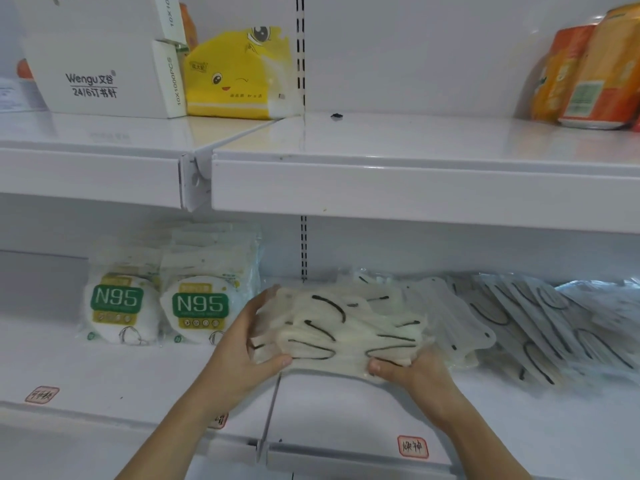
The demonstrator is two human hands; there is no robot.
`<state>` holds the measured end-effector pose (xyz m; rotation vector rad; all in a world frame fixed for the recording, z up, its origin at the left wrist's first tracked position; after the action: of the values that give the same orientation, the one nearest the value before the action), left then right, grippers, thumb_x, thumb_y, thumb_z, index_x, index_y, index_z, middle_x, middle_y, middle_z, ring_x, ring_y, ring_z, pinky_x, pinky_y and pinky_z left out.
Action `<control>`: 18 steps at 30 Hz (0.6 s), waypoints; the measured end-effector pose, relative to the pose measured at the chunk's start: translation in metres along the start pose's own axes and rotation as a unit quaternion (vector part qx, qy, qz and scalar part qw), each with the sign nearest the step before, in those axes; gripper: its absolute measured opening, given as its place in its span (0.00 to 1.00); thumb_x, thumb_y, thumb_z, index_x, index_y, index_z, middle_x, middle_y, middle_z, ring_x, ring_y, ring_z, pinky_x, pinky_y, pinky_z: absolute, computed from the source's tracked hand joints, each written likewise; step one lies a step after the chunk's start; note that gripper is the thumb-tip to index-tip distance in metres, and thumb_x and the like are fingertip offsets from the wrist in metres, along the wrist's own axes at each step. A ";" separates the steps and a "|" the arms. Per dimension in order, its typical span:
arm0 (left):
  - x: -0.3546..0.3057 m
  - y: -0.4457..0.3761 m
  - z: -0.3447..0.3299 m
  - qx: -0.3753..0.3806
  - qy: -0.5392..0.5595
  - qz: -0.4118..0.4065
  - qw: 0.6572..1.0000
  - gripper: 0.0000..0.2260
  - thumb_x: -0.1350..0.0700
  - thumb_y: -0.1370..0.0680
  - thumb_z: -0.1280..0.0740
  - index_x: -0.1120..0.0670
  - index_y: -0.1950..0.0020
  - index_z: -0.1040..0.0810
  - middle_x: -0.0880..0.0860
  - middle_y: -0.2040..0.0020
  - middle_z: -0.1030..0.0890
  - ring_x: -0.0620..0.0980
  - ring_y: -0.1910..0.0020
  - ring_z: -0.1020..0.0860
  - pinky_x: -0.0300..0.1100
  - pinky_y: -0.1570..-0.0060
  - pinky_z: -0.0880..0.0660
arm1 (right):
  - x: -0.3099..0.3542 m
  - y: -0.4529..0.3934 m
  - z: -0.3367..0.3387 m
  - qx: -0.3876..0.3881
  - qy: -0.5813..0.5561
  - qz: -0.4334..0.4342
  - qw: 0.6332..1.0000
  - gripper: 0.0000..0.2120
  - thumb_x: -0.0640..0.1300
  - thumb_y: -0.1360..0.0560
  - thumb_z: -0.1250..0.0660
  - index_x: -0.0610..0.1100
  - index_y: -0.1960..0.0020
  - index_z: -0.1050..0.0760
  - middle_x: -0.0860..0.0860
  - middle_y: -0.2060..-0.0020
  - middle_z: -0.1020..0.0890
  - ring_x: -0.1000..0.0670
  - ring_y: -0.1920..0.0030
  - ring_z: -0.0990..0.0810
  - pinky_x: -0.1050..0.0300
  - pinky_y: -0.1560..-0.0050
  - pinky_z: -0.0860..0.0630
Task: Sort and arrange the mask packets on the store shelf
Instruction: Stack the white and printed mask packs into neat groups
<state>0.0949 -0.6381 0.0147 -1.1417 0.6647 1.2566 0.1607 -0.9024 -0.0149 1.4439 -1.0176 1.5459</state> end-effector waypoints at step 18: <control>0.025 0.006 0.003 -0.044 -0.003 0.040 0.998 0.30 0.71 0.29 0.25 0.45 0.36 0.27 0.38 0.43 0.20 0.36 0.53 0.22 0.26 0.52 0.29 | 0.001 -0.004 0.006 -0.048 0.067 0.059 0.995 0.26 0.30 0.31 0.22 0.46 0.37 0.23 0.53 0.47 0.14 0.55 0.46 0.16 0.62 0.45 0.22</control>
<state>0.0948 -0.6261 -0.0084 -1.1920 0.6614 1.3672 0.1667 -0.9064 -0.0139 1.2177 -1.0968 1.6312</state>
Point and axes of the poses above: each hand's wrist, its own y-axis away from the middle knuckle, its own z-axis out of the back of the hand, x = y × z, the point moved 8 cm from there along -y, towards the middle knuckle
